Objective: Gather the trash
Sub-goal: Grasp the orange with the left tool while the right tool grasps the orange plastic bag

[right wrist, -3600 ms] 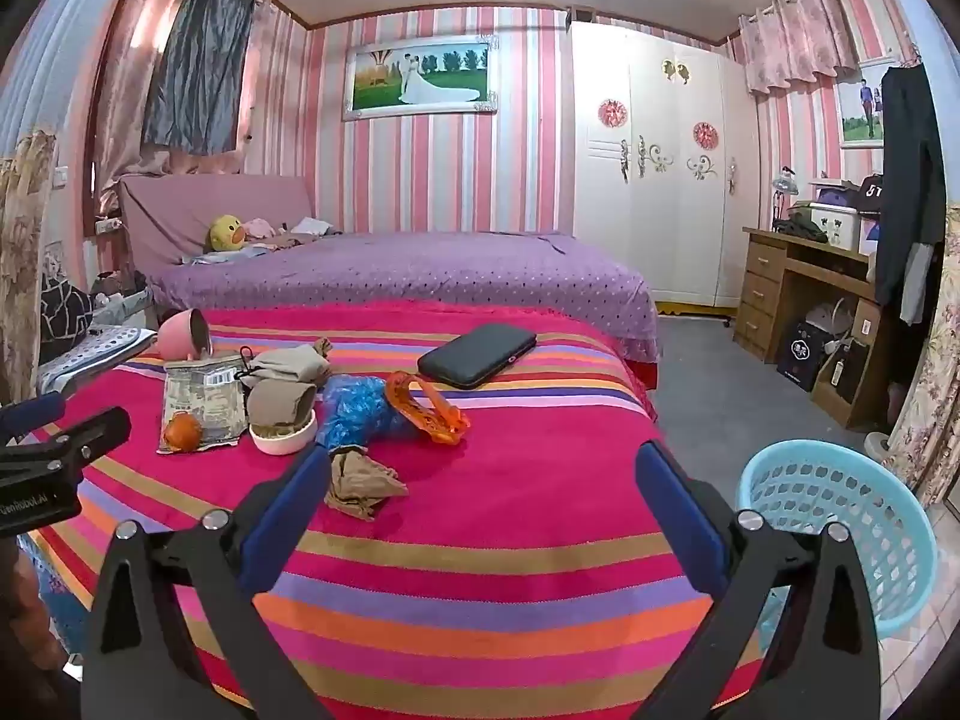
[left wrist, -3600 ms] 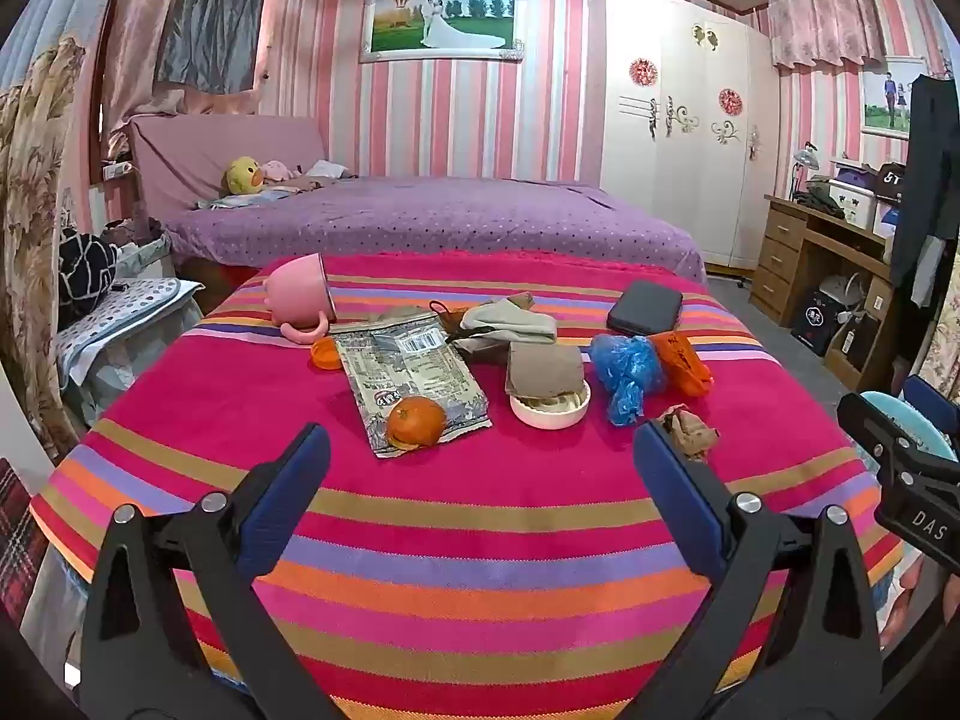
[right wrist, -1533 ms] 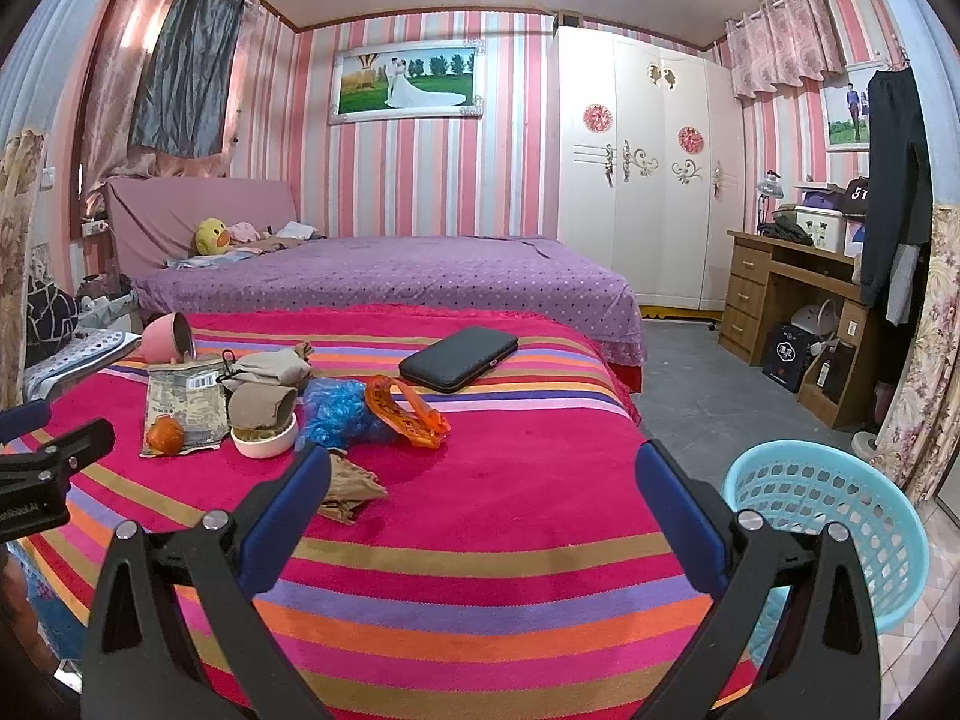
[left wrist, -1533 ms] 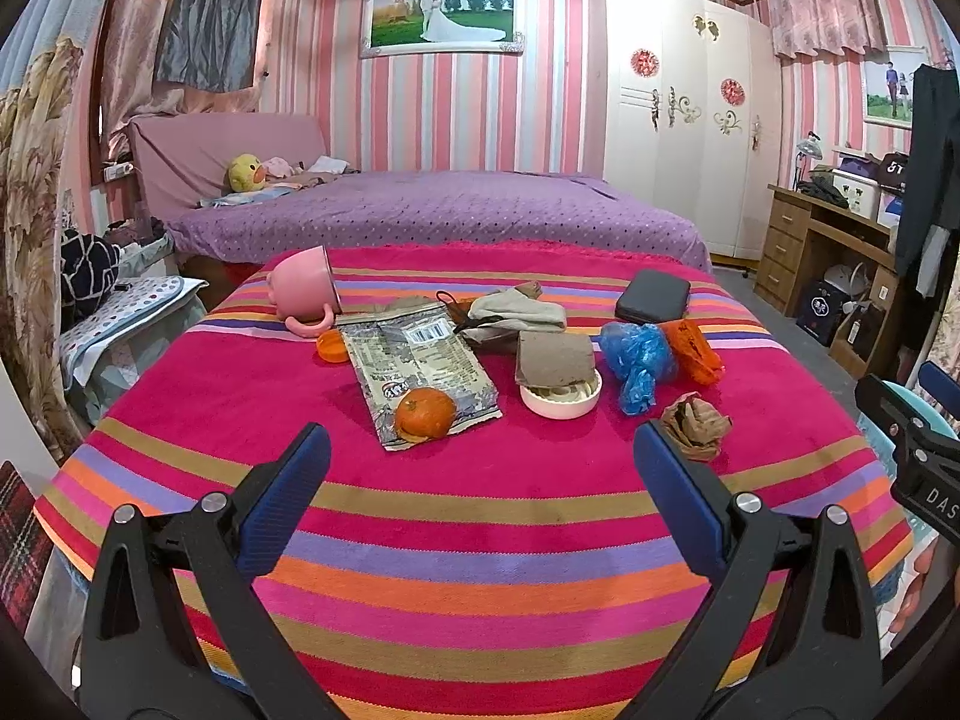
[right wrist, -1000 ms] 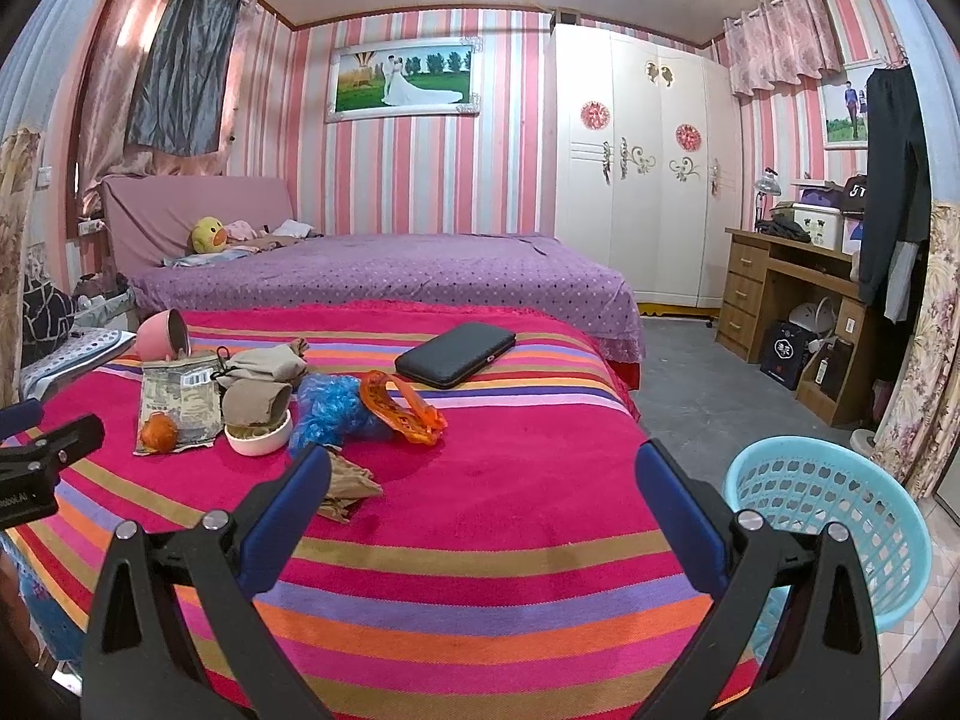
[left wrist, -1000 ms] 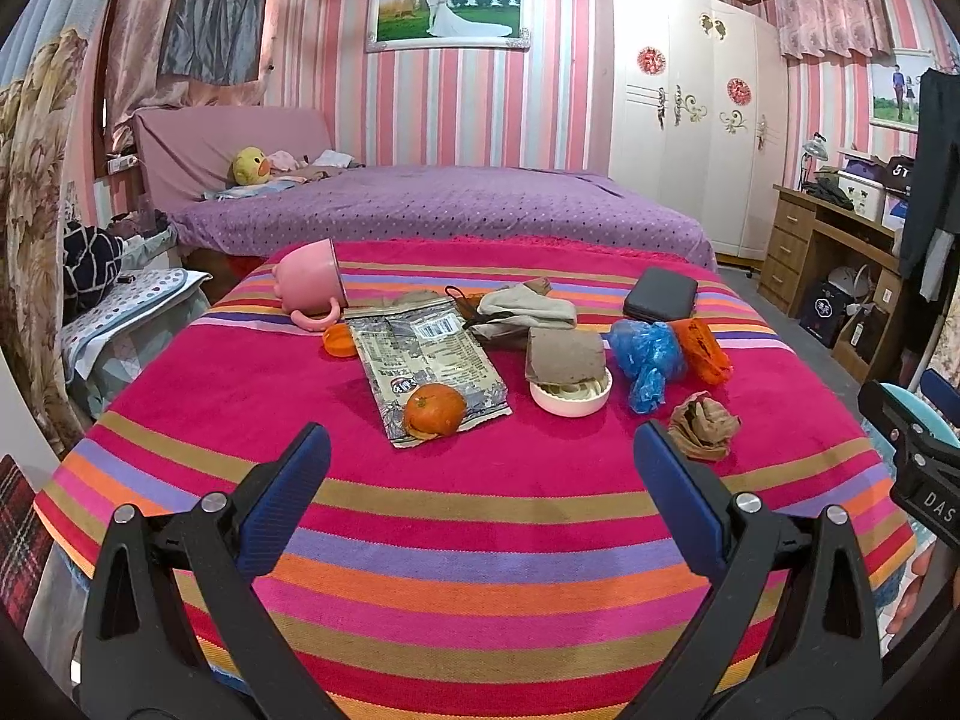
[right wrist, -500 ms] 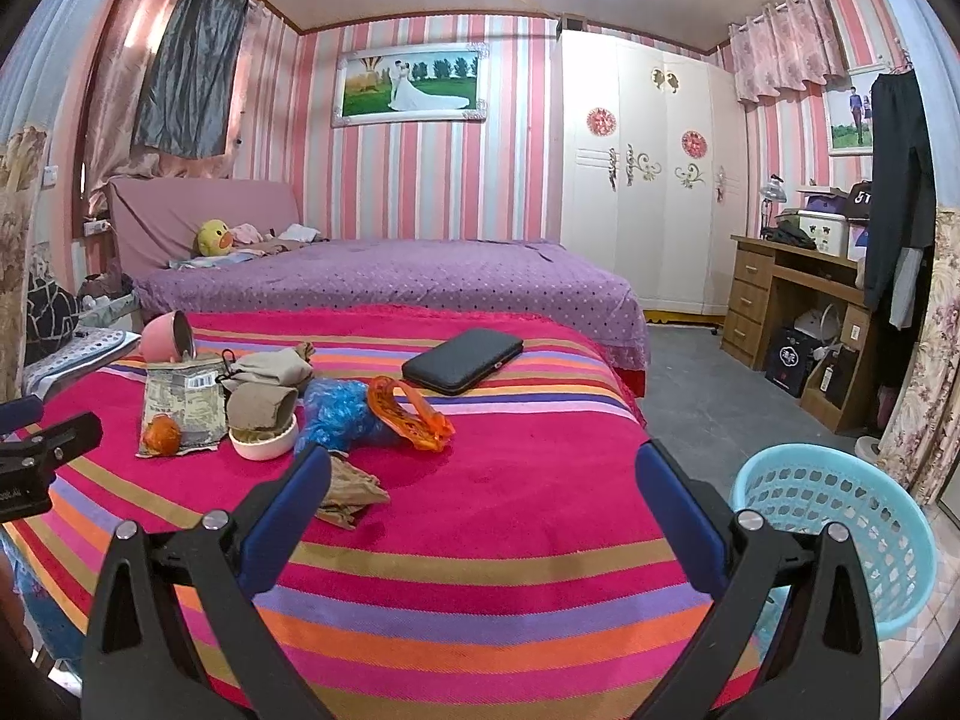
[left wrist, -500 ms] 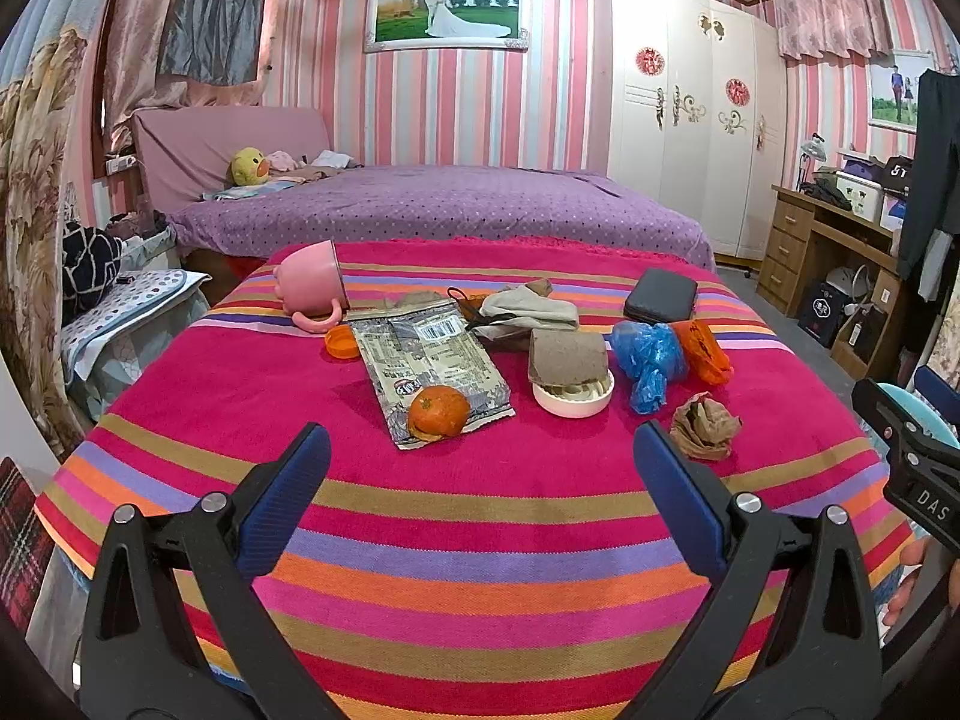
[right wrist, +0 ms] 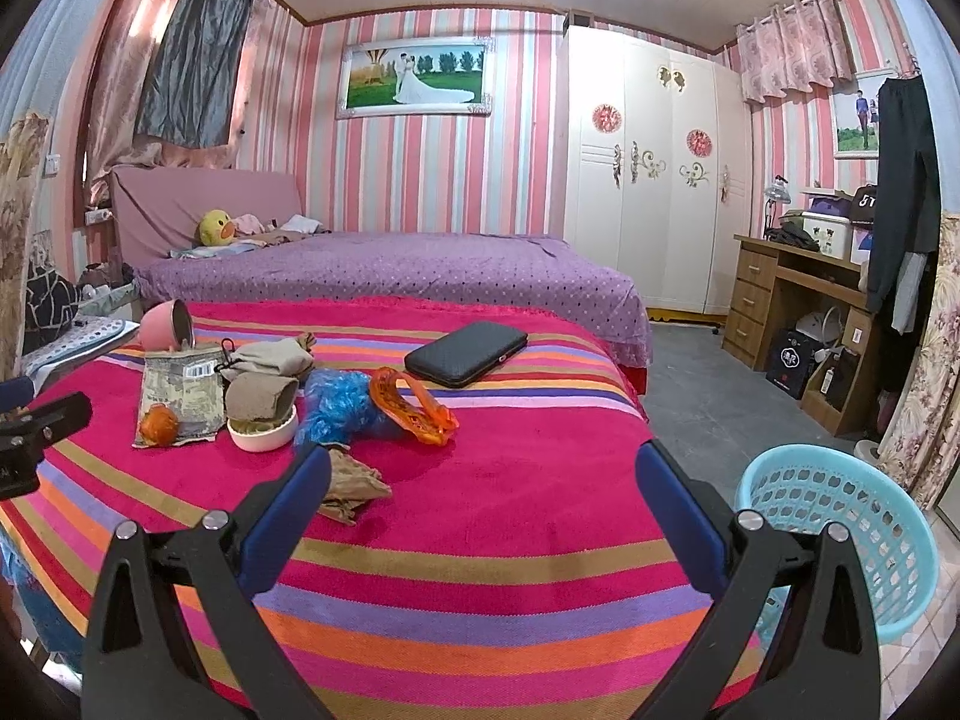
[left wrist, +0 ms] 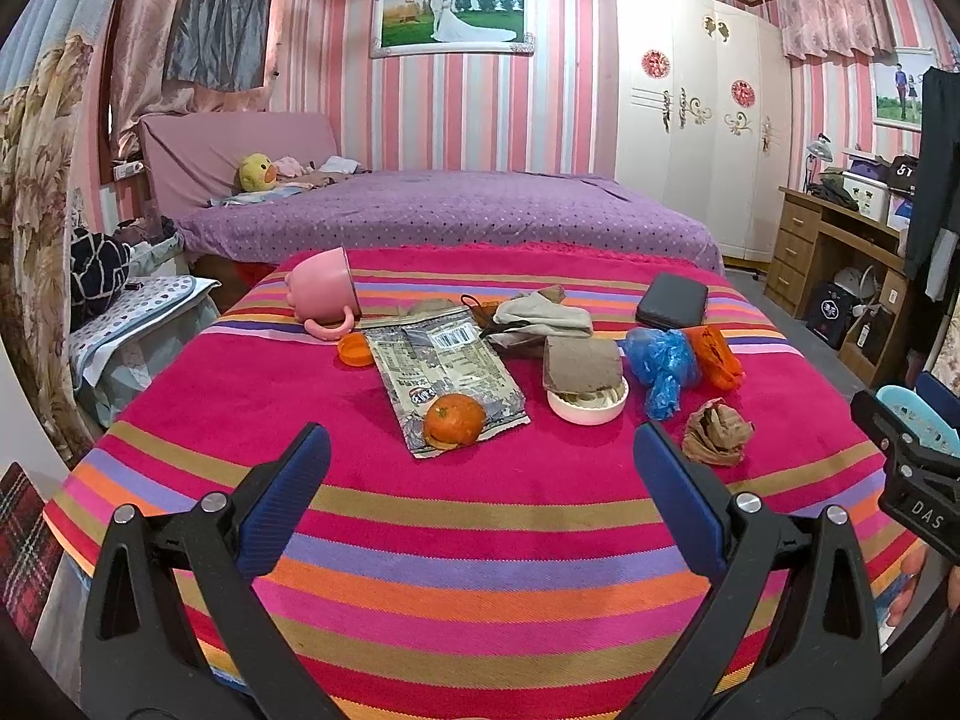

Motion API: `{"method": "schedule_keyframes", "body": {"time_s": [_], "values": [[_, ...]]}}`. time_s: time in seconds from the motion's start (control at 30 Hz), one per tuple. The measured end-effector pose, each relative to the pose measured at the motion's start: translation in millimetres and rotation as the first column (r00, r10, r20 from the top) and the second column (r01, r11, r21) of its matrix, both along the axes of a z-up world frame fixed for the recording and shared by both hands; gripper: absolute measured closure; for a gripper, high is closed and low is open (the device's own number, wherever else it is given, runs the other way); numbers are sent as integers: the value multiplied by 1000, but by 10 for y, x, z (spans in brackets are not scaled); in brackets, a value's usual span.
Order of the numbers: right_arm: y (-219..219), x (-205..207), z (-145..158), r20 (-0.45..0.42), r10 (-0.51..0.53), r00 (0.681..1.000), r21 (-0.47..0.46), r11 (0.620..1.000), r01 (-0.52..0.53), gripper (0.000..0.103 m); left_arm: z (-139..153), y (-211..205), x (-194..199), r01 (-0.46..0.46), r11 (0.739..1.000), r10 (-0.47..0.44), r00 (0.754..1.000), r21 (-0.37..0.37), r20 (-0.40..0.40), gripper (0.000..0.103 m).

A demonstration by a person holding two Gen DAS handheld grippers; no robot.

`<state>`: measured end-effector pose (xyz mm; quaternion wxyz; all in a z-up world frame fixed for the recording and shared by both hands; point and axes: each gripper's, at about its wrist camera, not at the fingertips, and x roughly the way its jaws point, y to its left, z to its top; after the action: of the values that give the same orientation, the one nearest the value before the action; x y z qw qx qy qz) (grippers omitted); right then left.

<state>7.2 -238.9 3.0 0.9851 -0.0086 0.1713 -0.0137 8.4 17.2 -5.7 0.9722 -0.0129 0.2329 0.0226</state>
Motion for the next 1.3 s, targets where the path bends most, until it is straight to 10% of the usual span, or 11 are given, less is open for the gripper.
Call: {"method": "schedule_keyframes", "body": {"time_s": [1.03, 1.3], "values": [[116, 669, 360, -55, 35, 998, -2, 999, -35, 4, 357, 477, 681, -58, 997, 60, 997, 58, -42, 5], [-62, 888, 209, -96, 9, 995, -16, 1000, -10, 4, -51, 610, 890, -70, 997, 74, 990, 40, -124, 6]]}}
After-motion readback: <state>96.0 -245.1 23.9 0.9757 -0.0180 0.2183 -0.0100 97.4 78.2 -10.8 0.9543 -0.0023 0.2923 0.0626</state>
